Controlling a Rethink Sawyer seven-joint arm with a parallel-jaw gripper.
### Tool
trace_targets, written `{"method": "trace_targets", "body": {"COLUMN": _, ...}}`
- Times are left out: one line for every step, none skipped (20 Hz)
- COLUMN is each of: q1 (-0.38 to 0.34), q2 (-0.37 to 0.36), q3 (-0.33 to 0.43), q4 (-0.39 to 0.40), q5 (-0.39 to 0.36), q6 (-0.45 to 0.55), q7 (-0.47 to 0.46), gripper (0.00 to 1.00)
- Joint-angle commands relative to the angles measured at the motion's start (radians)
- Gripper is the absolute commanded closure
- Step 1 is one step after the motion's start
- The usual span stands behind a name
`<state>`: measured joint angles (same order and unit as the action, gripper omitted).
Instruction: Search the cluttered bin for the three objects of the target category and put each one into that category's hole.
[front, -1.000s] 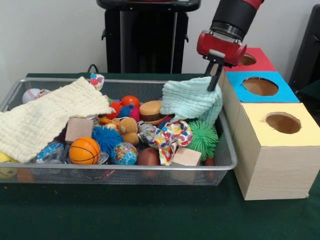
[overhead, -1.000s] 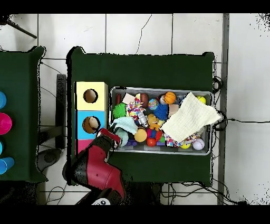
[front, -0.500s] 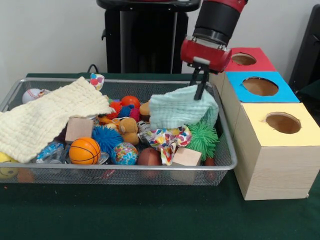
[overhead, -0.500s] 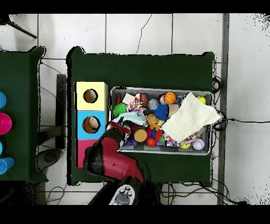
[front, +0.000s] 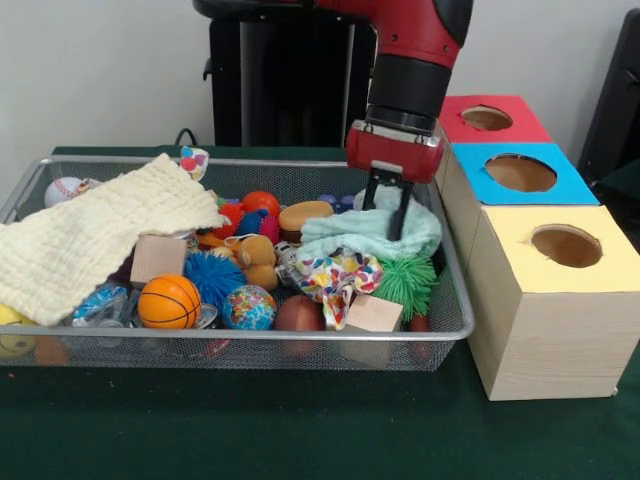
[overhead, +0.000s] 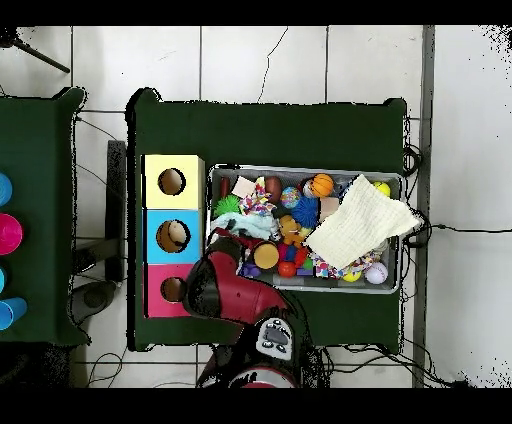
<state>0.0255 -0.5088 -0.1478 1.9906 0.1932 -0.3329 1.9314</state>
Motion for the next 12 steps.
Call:
{"method": "trace_targets", "body": {"q1": -0.005, "q2": 0.032, "q3": 0.19, "q4": -0.041, "q5": 0.055, "q6": 0.12, "q7": 0.225, "gripper": 0.0}}
{"method": "trace_targets", "body": {"q1": 0.0, "q2": 0.033, "q3": 0.186, "q4": -0.042, "q5": 0.058, "q6": 0.117, "q7": 0.221, "gripper": 0.0}}
{"method": "trace_targets", "body": {"q1": 0.005, "q2": 0.034, "q3": 0.182, "q4": -0.042, "q5": 0.062, "q6": 0.114, "q7": 0.216, "gripper": 0.0}}
{"method": "trace_targets", "body": {"q1": 0.011, "q2": 0.035, "q3": 0.176, "q4": -0.042, "q5": 0.066, "q6": 0.112, "q7": 0.212, "gripper": 0.0}}
{"method": "trace_targets", "body": {"q1": 0.017, "q2": 0.033, "q3": 0.17, "q4": -0.039, "q5": 0.067, "q6": 0.107, "q7": 0.207, "gripper": 0.0}}
{"method": "trace_targets", "body": {"q1": 0.026, "q2": 0.033, "q3": 0.161, "q4": -0.038, "q5": 0.073, "q6": 0.105, "q7": 0.203, "gripper": 0.0}}
{"method": "trace_targets", "body": {"q1": 0.047, "q2": 0.023, "q3": 0.137, "q4": -0.031, "q5": 0.095, "q6": 0.106, "q7": 0.204, "gripper": 0.0}}
{"method": "trace_targets", "body": {"q1": 0.036, "q2": 0.017, "q3": 0.153, "q4": -0.02, "q5": 0.093, "q6": 0.102, "q7": 0.217, "gripper": 0.0}}
{"method": "trace_targets", "body": {"q1": 0.055, "q2": -0.001, "q3": 0.131, "q4": -0.017, "q5": 0.108, "q6": 0.119, "q7": 0.206, "gripper": 0.0}}
{"method": "trace_targets", "body": {"q1": 0.06, "q2": -0.009, "q3": 0.125, "q4": -0.016, "q5": 0.11, "q6": 0.126, "q7": 0.197, "gripper": 0.0}}
{"method": "trace_targets", "body": {"q1": 0.079, "q2": -0.024, "q3": 0.101, "q4": -0.018, "q5": 0.122, "q6": 0.149, "q7": 0.182, "gripper": 0.0}}
{"method": "trace_targets", "body": {"q1": 0.097, "q2": -0.039, "q3": 0.077, "q4": -0.021, "q5": 0.134, "q6": 0.171, "q7": 0.166, "gripper": 0.0}}
